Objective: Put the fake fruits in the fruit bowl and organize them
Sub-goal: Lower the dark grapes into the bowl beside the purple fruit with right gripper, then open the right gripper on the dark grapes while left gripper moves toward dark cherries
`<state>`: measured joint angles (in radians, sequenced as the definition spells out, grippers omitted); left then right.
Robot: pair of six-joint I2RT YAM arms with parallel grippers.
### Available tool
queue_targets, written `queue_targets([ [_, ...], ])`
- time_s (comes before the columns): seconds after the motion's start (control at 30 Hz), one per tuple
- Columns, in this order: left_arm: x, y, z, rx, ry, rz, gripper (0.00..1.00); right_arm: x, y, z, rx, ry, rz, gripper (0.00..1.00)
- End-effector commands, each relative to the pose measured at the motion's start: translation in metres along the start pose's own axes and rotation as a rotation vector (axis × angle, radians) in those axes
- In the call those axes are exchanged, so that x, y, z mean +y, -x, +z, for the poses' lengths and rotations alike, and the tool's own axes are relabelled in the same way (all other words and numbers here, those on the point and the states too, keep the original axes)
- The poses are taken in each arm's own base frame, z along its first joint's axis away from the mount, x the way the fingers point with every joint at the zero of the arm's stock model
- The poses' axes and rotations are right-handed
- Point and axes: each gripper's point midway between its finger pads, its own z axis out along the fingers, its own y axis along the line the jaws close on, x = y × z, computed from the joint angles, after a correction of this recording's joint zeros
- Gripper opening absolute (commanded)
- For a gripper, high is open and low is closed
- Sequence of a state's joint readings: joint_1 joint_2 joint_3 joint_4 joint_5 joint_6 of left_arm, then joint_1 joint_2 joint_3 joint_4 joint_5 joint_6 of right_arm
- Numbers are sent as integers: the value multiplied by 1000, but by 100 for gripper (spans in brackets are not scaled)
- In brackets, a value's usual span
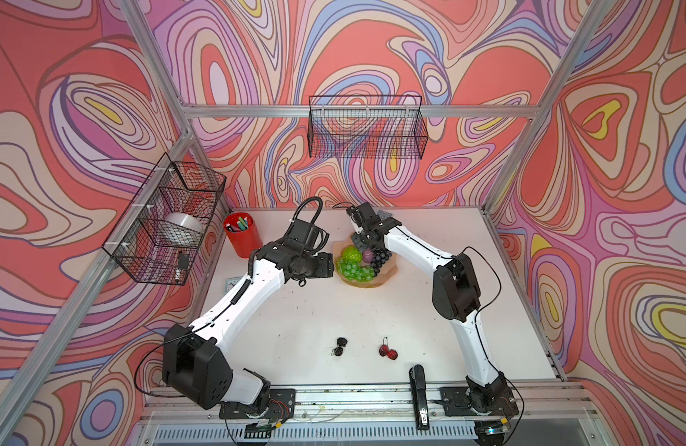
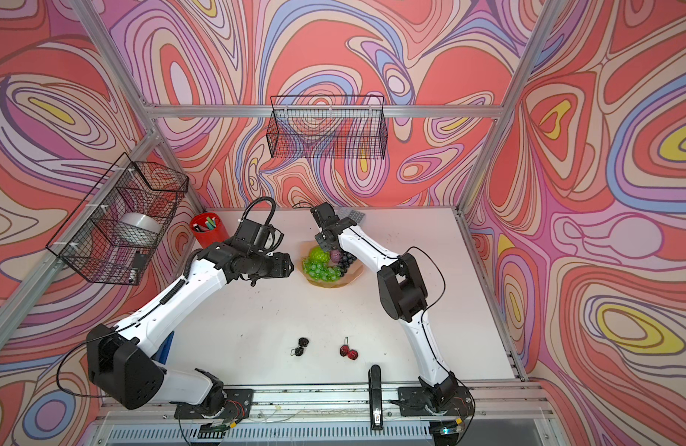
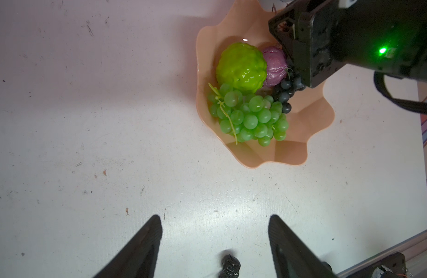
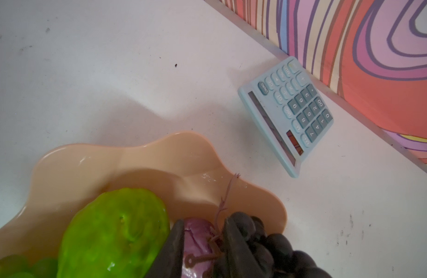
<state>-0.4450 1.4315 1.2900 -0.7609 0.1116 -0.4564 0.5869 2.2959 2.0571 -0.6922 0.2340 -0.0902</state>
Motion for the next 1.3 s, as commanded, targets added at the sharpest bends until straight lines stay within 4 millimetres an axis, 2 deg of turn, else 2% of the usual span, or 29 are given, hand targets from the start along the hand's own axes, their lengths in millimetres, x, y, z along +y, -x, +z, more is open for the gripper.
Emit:
queue_targets([
  [0.0,2,1,-14,-14,5,2,74,10,6,-4,-18,50,16,34],
  [0.13,3,2,-19,-21,10,4,74,11,17,-16,-51,76,40,36],
  [0.3,4,0,-24,-30,13,4,74,-5,22,-44,-108,49,92,44],
  [0.5,6,-3,-26,-37,9,-4,74,-44,6,-70,-131,44,226,41],
  [0.63,5,-4,-26,-39,3,-4,74,-52,-4,-79,-163,94,275,41],
  [0.7,5,-4,-25,-37,3,-6,74,-56,-13,-75,-142,95,290,40],
  [0.83,4,-4,-25,-36,-1,-8,74,-55,-26,-61,-91,150,331,32],
  [1.13,5,-5,-29,-34,2,-13,74,-49,-37,-31,-39,241,384,22],
  [1.27,6,-5,-30,-35,10,-13,74,-47,-39,-22,-30,255,396,21],
])
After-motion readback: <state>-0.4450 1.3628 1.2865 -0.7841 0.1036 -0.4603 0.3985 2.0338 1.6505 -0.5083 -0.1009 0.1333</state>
